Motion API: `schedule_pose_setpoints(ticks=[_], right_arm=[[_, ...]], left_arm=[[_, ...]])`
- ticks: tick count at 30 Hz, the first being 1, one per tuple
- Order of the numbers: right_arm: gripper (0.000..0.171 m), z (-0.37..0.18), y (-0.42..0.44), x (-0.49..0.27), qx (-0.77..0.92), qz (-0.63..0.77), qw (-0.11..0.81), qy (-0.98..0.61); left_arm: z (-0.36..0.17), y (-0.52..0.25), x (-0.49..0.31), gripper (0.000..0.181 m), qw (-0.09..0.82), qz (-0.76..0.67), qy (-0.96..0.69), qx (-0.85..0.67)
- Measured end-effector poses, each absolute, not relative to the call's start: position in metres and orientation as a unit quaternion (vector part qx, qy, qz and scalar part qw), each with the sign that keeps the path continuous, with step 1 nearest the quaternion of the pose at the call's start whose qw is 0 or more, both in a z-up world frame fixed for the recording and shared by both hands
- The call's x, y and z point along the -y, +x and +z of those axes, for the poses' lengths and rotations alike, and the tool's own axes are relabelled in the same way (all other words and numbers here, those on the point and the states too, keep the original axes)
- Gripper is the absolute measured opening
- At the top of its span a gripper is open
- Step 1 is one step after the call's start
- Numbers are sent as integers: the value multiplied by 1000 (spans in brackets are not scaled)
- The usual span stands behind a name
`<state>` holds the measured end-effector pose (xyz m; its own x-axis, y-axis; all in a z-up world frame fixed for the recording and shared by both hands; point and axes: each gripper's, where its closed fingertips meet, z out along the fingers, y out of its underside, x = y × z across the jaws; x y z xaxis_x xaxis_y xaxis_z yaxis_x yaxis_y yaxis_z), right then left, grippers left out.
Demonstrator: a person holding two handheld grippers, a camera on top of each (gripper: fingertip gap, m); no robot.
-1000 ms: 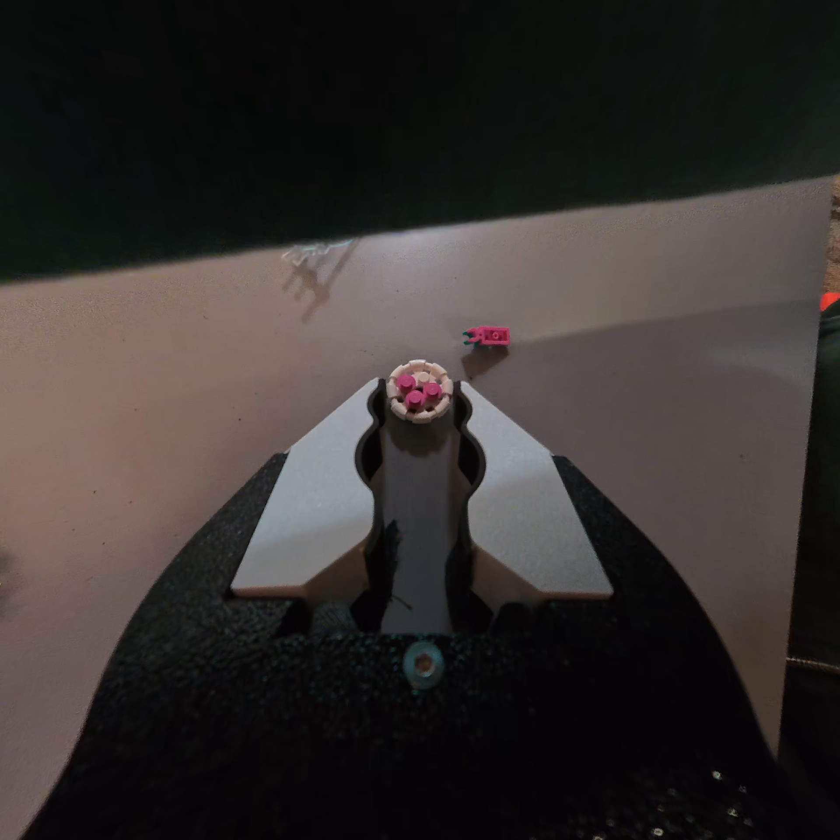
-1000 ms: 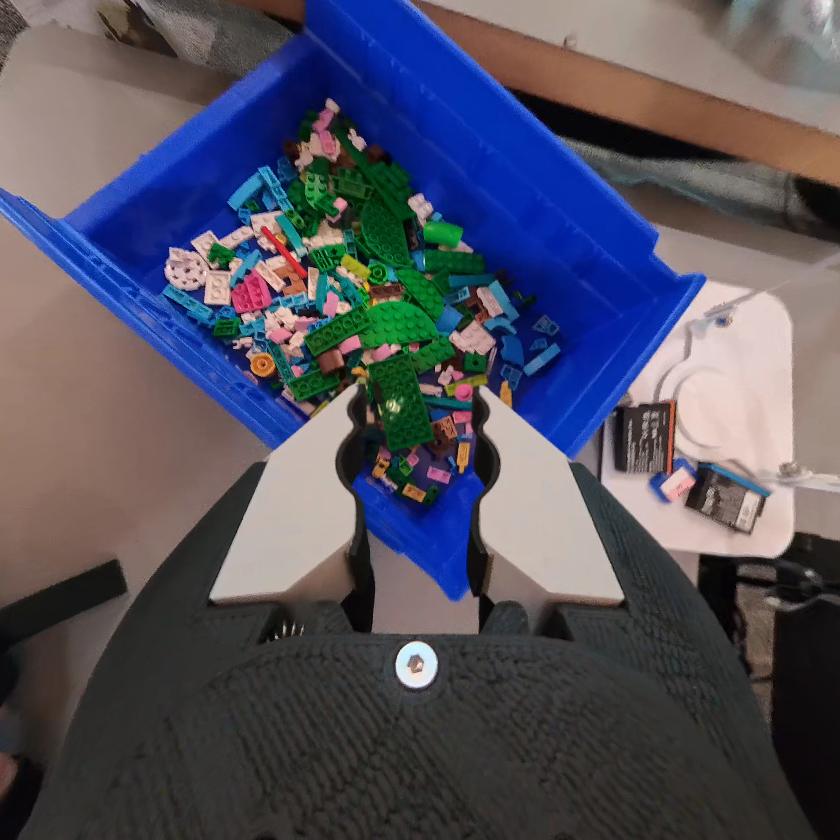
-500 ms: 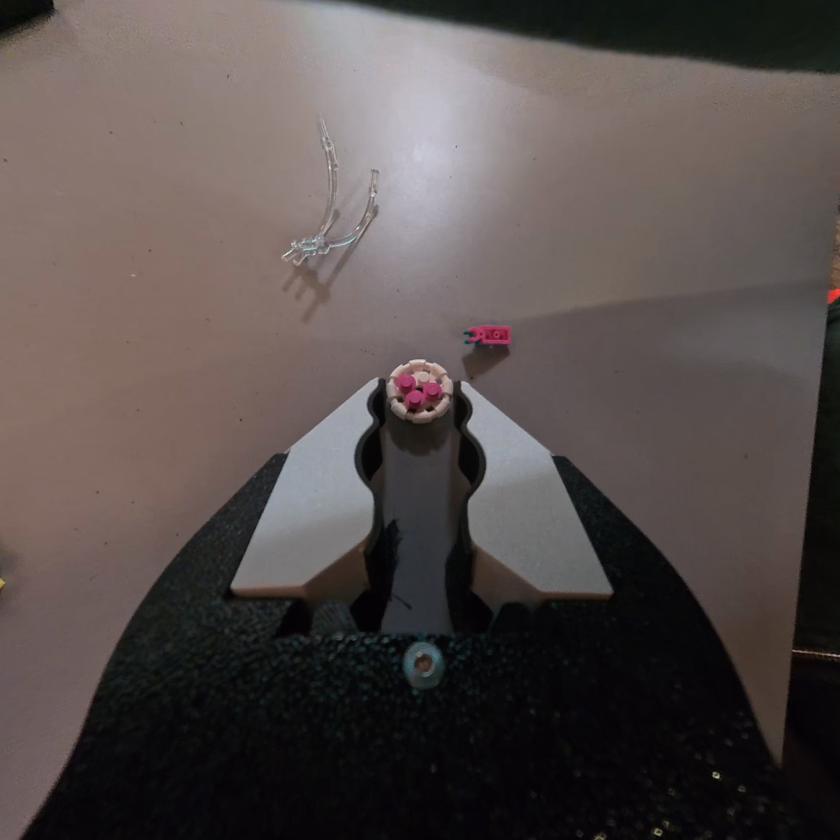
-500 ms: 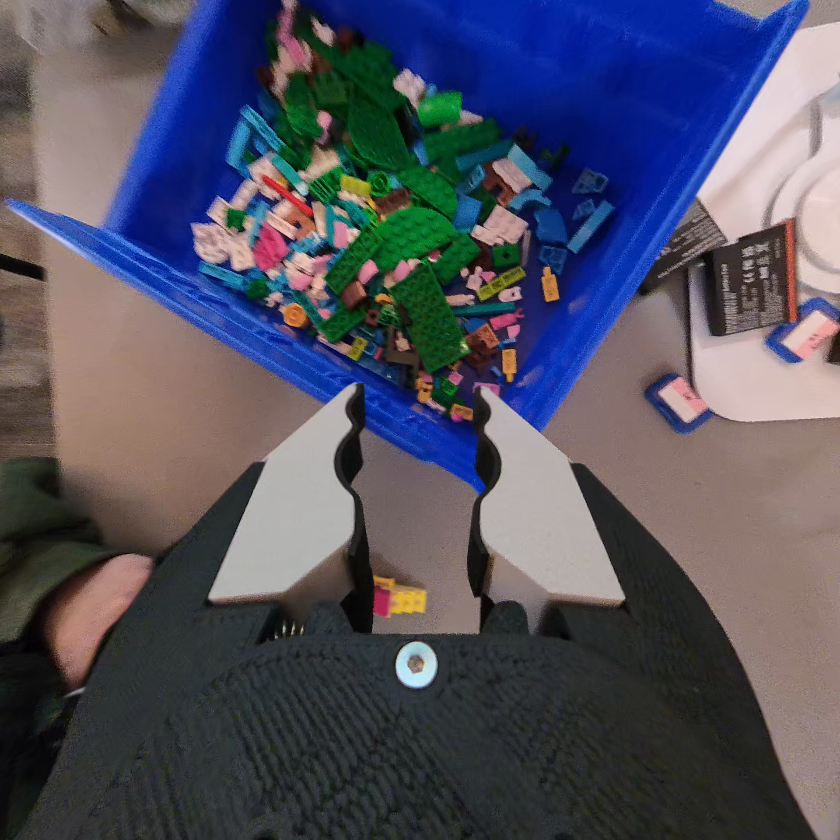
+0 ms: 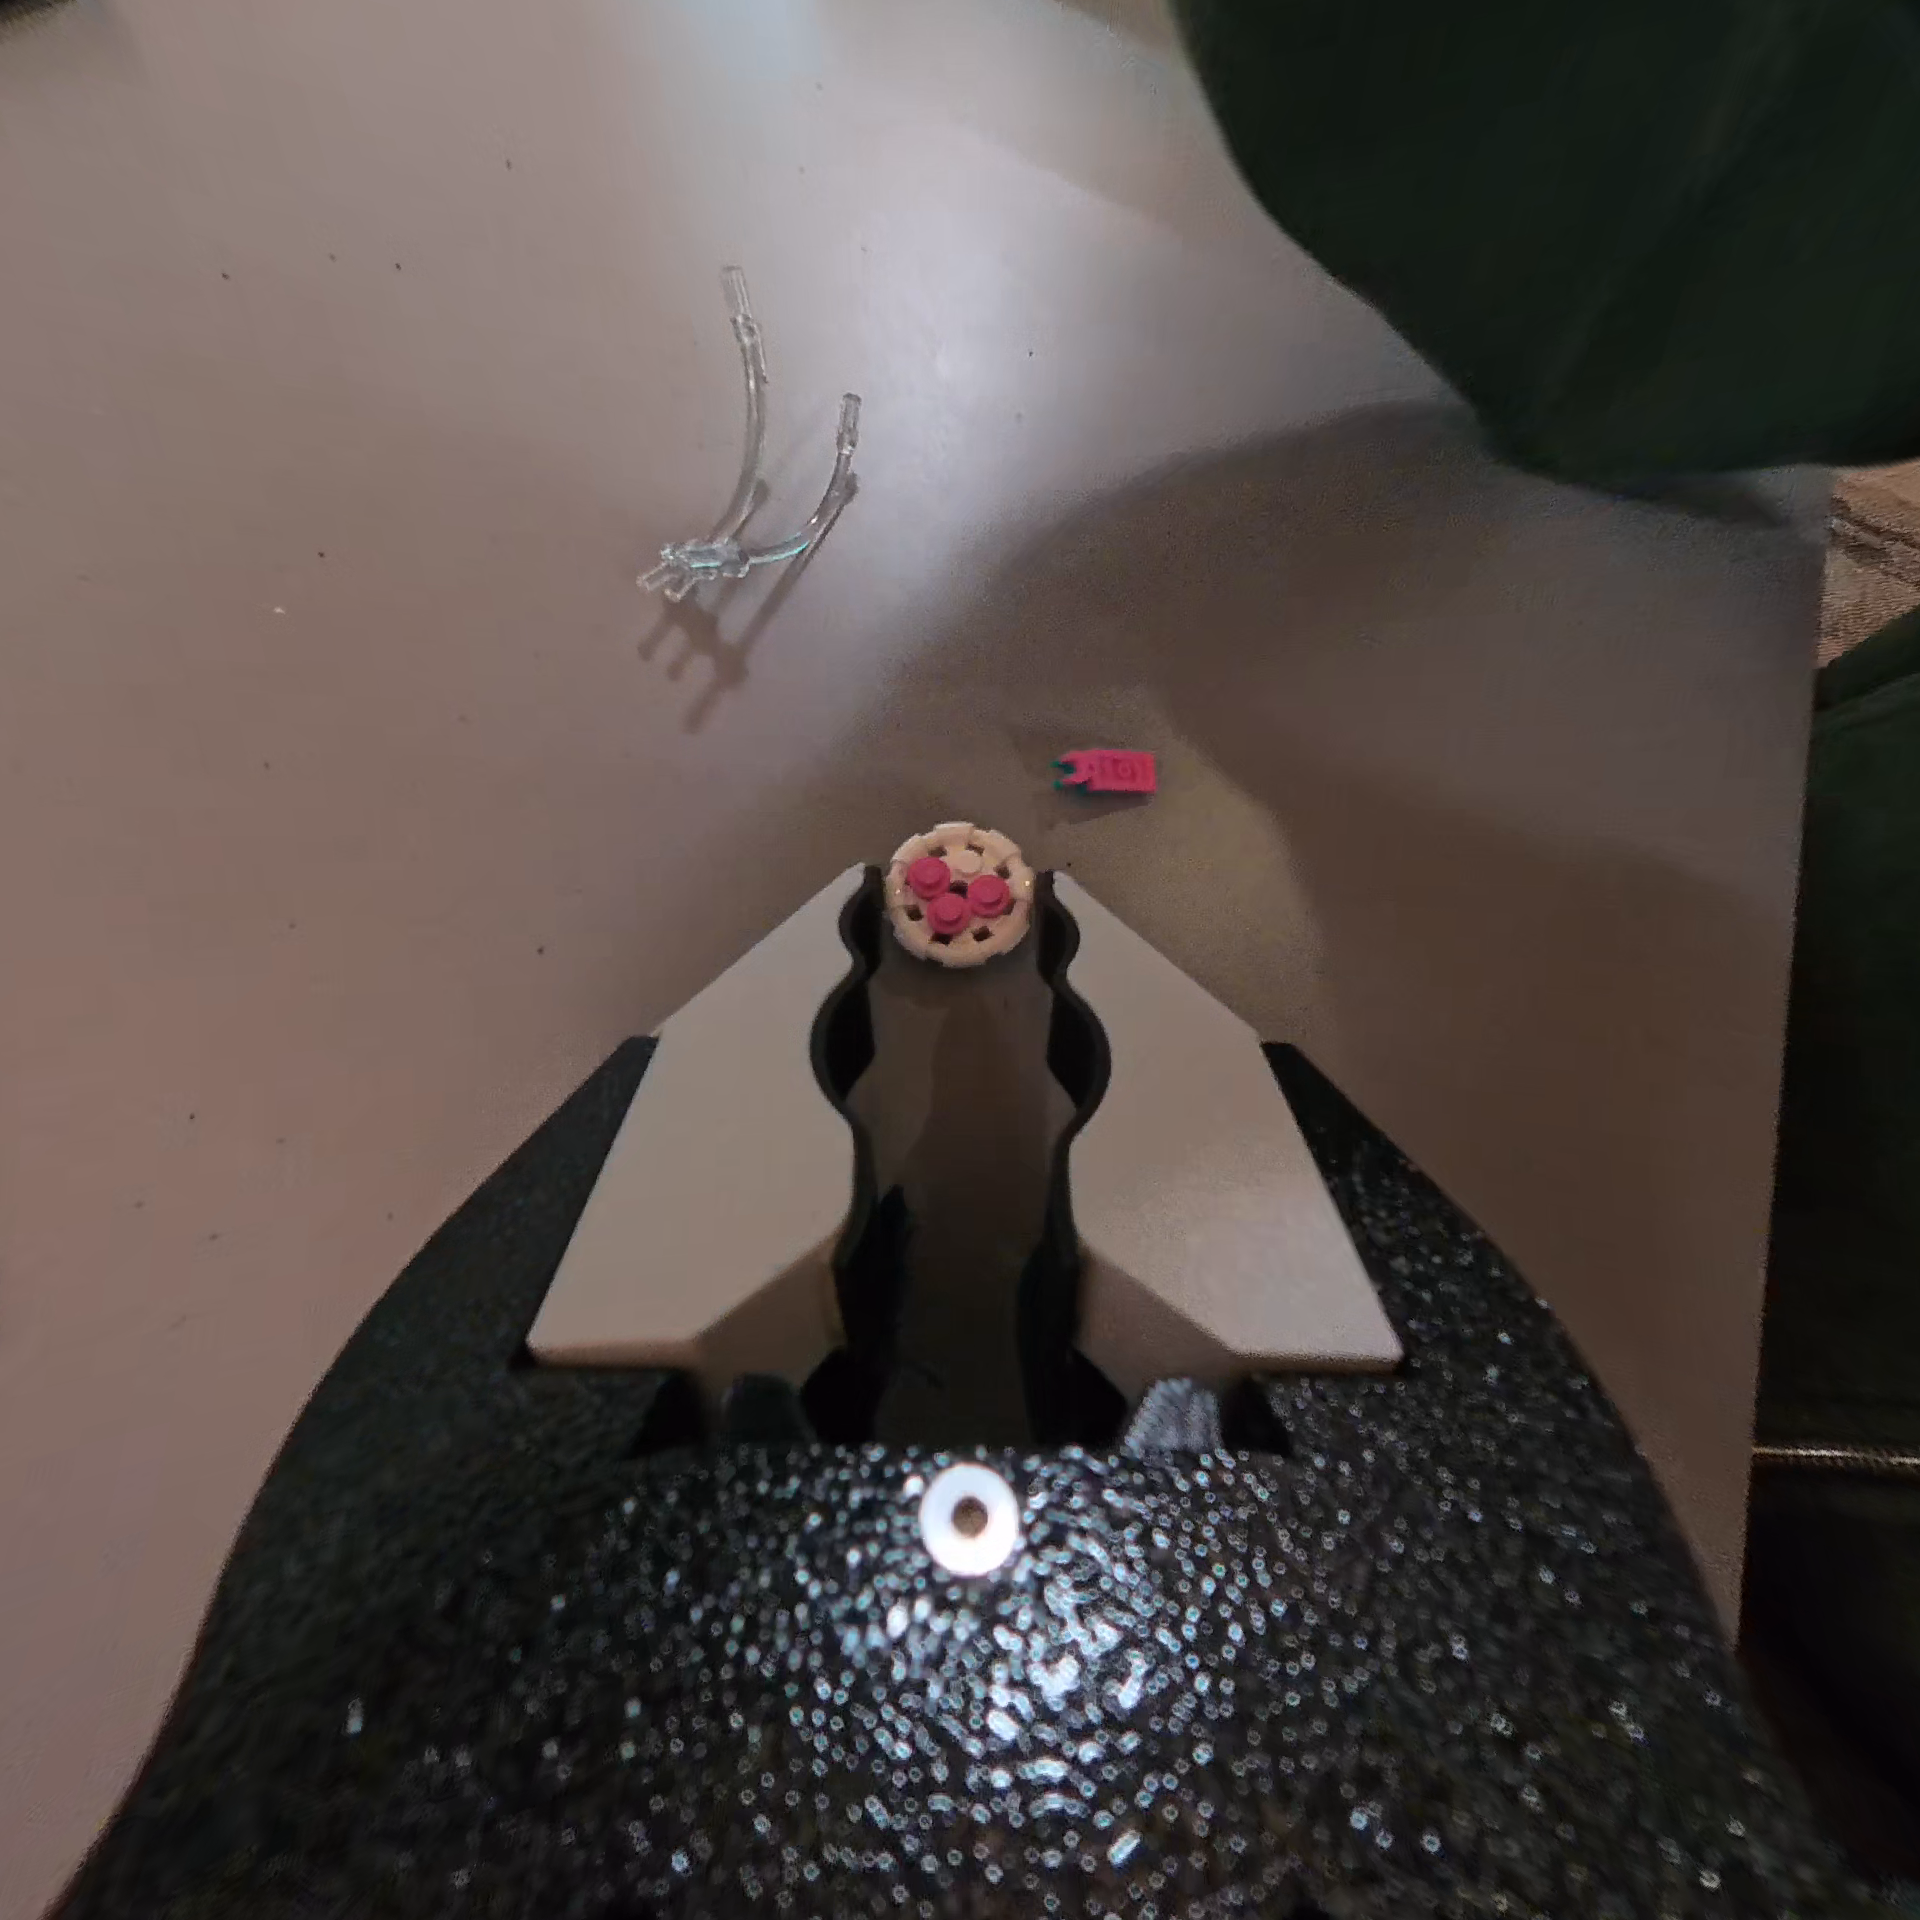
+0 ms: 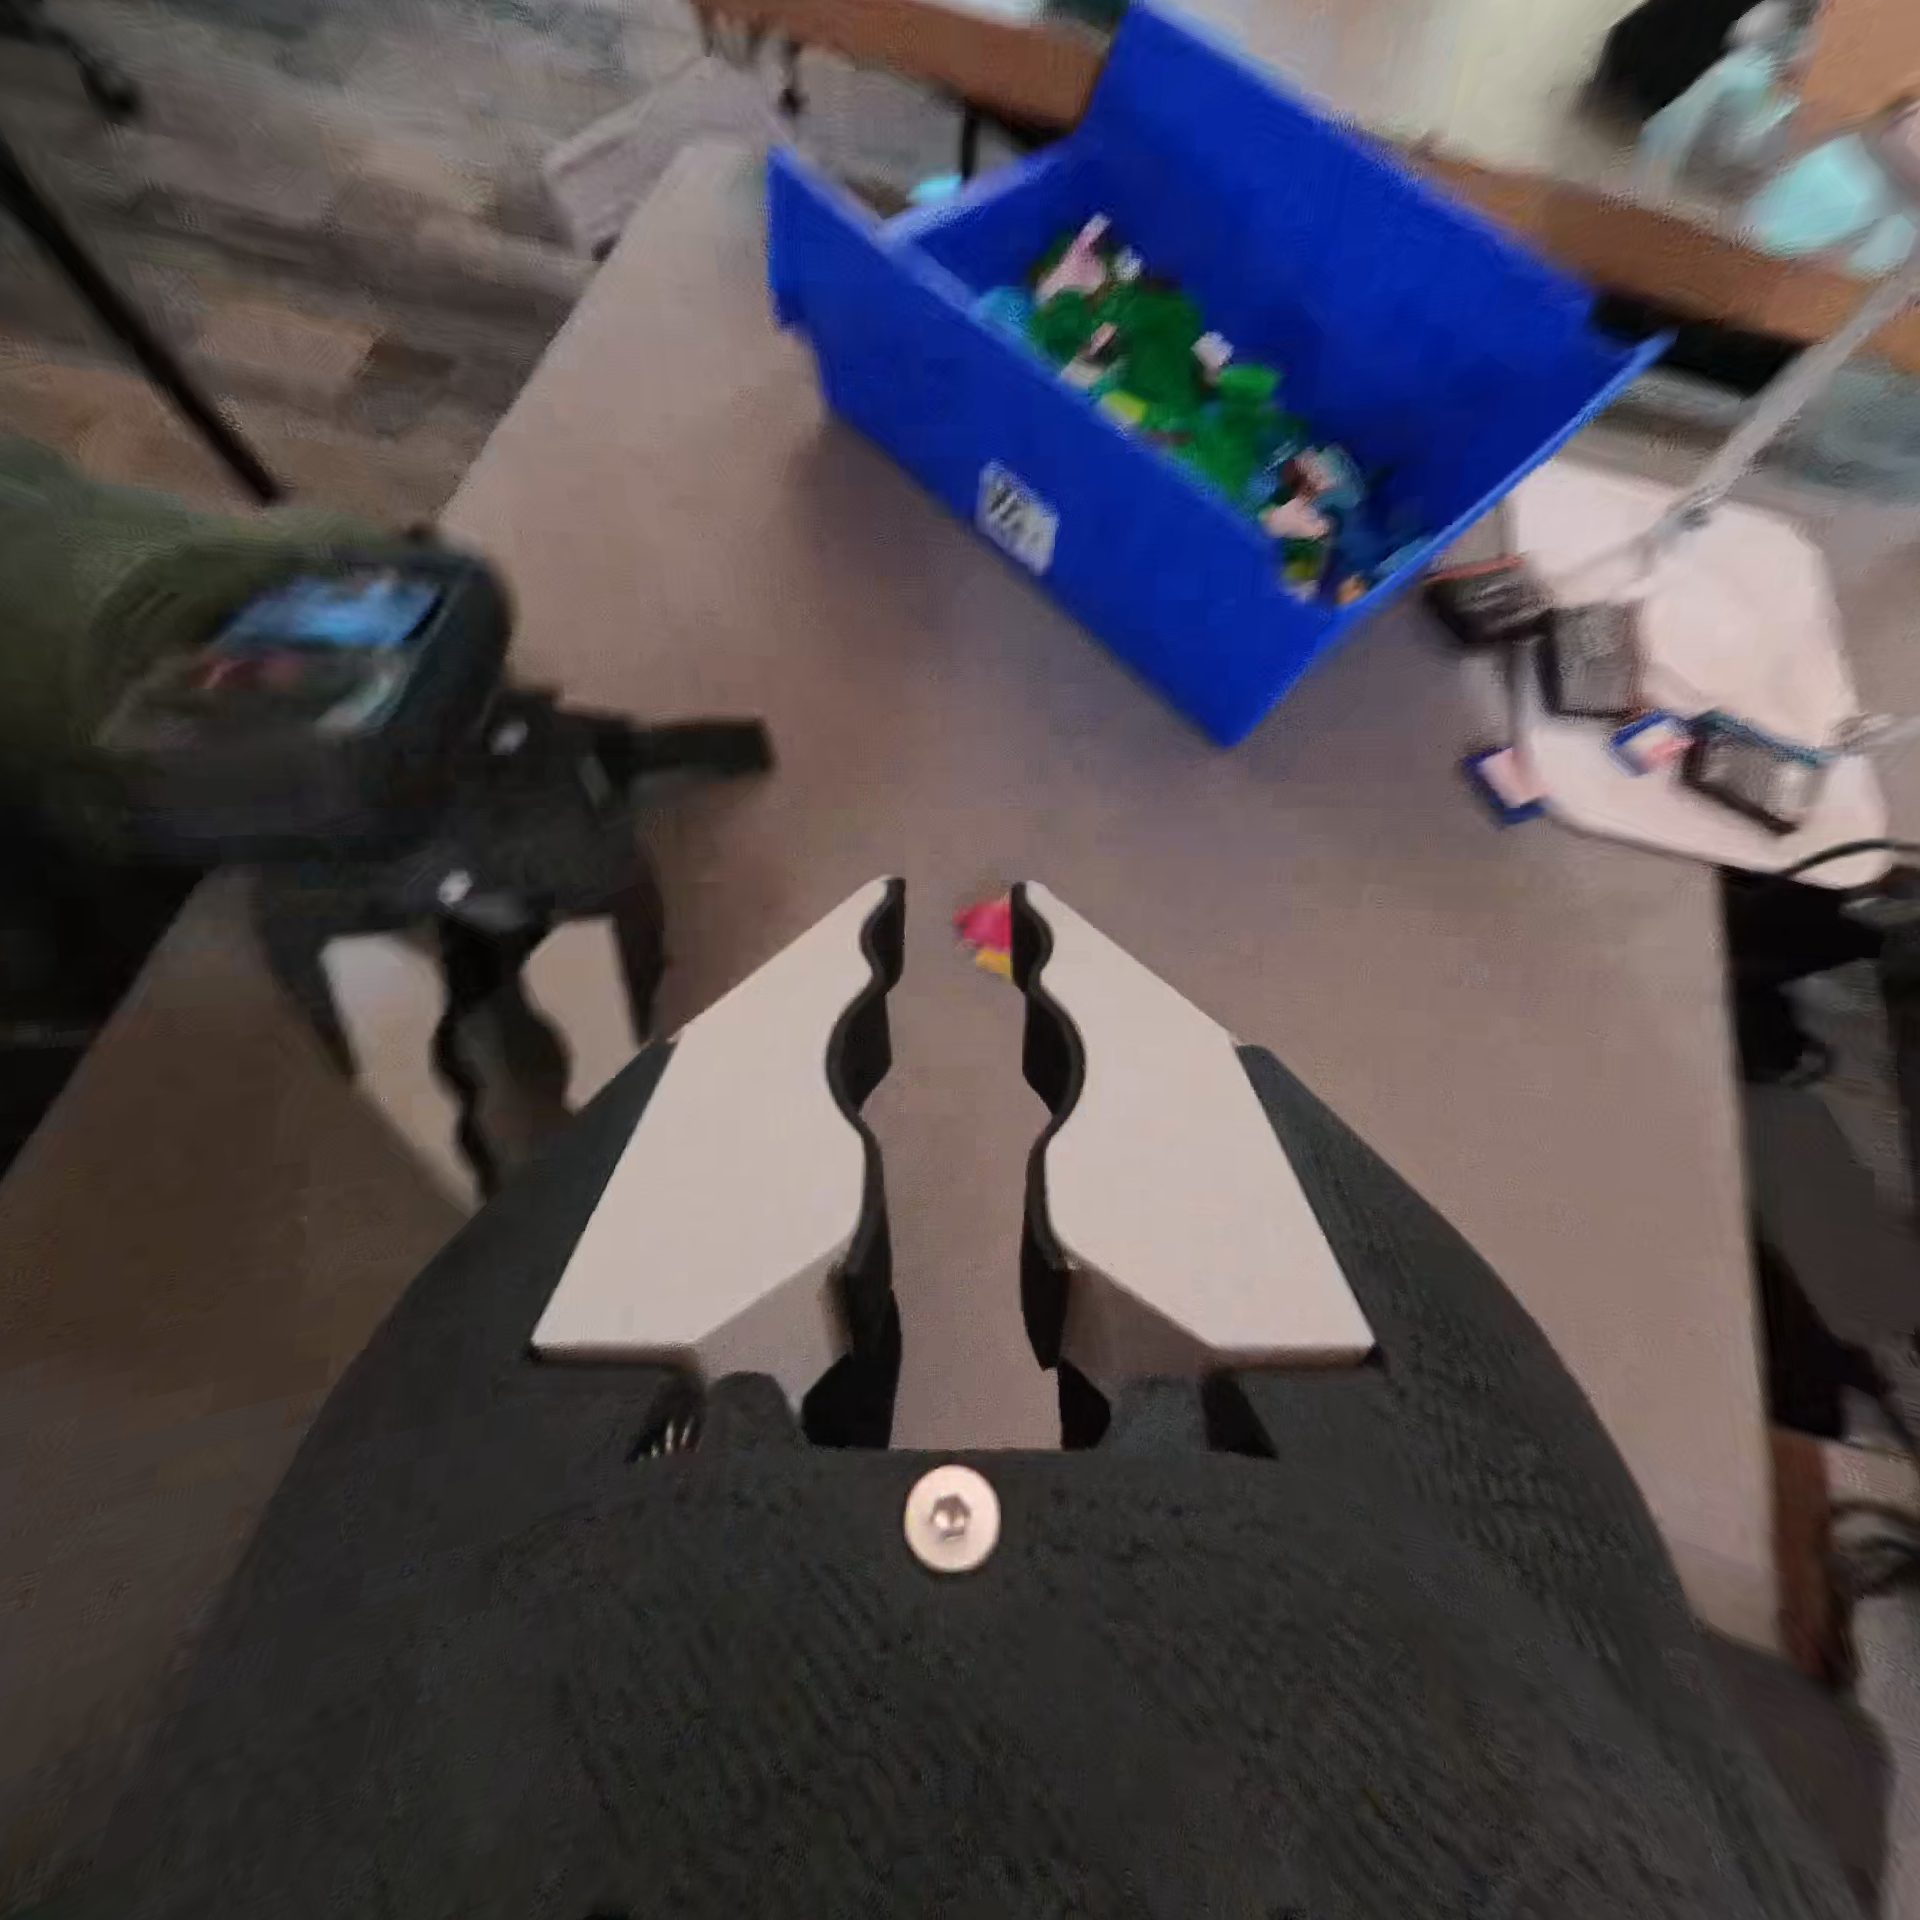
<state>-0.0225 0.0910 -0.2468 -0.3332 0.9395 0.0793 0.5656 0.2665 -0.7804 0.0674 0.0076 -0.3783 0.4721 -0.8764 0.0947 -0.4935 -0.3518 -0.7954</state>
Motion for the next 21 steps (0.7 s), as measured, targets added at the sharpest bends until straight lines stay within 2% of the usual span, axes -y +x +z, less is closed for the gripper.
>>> schedule_pose_setpoints(ticks=[3, 7, 10, 14, 21], right_arm=[[16, -311, 37, -36, 775, 351, 173, -497], [15, -365, 55, -11, 787, 332, 181, -487], [18, -376, 58, -5, 774, 350, 181, -496], [30, -379, 63, -9, 754, 357, 183, -519], [29, -375, 72, -8, 721, 386, 152, -555]], left_arm=[[-379, 67, -8, 27, 363, -260, -779, -441], [-381, 68, -7, 27, 369, -240, -775, -454], [-380, 67, -4, 27, 367, -245, -772, -457], [-366, 62, -5, 39, 399, -272, -765, -426], [-361, 52, 3, 43, 393, -312, -779, -377]])
